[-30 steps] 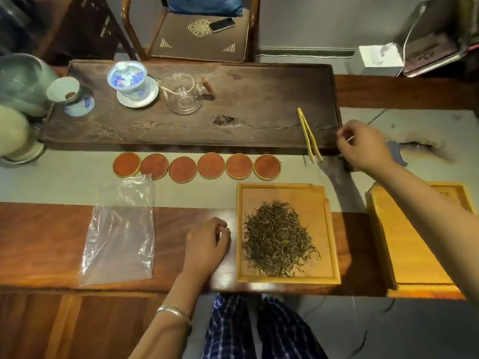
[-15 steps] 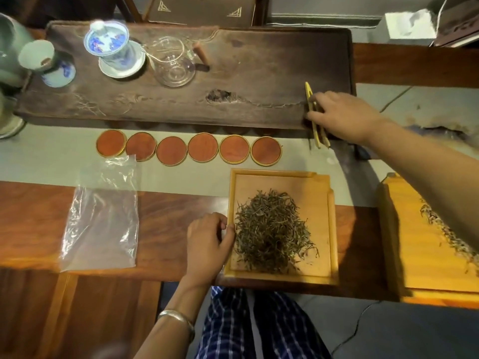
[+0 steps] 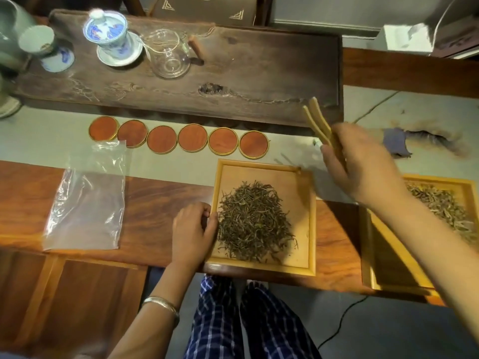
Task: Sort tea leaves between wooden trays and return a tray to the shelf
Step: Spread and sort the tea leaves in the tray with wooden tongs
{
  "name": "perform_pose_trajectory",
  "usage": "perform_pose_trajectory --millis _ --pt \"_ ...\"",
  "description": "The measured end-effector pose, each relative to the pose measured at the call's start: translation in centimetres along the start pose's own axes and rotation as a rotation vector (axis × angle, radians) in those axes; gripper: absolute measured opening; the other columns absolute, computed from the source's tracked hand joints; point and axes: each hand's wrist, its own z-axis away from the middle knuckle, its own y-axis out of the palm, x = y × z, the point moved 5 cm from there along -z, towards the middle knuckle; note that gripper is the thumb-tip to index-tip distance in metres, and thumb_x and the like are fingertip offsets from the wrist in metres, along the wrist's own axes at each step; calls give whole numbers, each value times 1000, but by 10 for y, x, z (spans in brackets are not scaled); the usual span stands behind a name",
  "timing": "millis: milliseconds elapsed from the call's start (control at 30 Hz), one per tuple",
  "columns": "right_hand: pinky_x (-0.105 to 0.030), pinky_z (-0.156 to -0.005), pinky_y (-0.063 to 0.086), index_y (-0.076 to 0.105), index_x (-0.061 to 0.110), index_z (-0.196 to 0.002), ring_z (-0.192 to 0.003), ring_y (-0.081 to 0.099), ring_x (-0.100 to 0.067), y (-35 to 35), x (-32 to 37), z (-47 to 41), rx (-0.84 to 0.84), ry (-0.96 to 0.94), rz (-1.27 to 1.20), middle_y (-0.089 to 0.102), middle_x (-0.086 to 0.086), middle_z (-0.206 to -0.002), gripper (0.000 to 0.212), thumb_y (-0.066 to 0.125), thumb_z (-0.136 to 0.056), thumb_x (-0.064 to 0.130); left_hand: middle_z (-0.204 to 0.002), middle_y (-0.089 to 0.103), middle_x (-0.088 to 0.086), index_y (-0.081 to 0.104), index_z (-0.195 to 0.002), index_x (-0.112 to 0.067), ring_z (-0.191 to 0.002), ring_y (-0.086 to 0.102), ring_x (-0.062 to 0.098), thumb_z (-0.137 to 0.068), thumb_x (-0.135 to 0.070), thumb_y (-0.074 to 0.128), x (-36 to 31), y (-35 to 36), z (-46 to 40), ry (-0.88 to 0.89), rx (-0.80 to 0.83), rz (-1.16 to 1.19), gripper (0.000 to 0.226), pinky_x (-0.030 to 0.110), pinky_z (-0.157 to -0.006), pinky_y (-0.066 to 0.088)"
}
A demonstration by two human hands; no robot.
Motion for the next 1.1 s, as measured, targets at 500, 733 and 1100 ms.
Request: perform_pose_trajectory --millis 500,733,1100 --pt "-29 -39 48 61 8 -120 -58 66 -22 113 109 169 140 257 -172 71 -6 -93 32 55 -95 27 -73 43 -18 46 -83 -27 -68 41 8 -95 -24 52 20 7 29 103 -126 178 14 16 -62 30" --pt "-24 -40 33 60 11 -121 -54 63 -26 128 123 163 164 312 -159 69 -4 -84 31 55 -94 25 -74 39 -27 35 -87 -42 -70 34 3 -94 -23 53 19 10 32 136 -220 194 27 9 -65 28" --pt "-33 -39 49 64 10 -117 -57 65 -27 125 142 167 150 320 -223 70 -4 -87 29 61 -91 22 -73 39 -28 39 -87 -37 -72 33 2 -93 -18 56 17 8 33 112 -238 200 25 7 -66 30"
